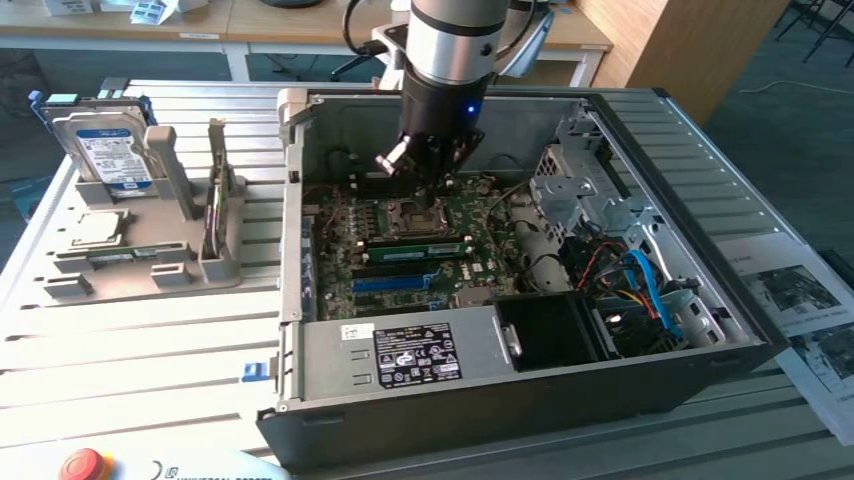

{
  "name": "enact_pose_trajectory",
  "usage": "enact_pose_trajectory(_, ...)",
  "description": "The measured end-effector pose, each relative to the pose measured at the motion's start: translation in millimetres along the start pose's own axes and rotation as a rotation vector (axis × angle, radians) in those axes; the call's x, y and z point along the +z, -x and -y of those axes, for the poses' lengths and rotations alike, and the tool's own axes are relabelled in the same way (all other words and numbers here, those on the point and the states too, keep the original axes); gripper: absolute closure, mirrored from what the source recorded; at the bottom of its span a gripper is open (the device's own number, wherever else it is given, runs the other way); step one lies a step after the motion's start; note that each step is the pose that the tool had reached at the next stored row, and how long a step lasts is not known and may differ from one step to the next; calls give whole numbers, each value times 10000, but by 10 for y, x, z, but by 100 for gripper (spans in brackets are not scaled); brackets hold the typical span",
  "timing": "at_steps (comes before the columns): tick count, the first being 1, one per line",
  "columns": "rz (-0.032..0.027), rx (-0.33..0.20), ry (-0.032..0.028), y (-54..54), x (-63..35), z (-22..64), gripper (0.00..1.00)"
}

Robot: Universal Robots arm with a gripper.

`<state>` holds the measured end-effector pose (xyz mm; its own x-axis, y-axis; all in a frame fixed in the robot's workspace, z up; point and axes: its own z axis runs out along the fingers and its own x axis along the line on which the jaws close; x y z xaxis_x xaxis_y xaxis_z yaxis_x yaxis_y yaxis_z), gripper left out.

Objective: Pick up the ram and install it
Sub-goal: 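Press down the ram until it locks into place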

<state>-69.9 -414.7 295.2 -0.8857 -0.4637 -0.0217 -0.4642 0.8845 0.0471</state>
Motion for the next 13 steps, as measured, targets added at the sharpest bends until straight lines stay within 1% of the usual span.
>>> enact_pose_trajectory(13, 111, 2360, -51, 0, 4, 0, 90)
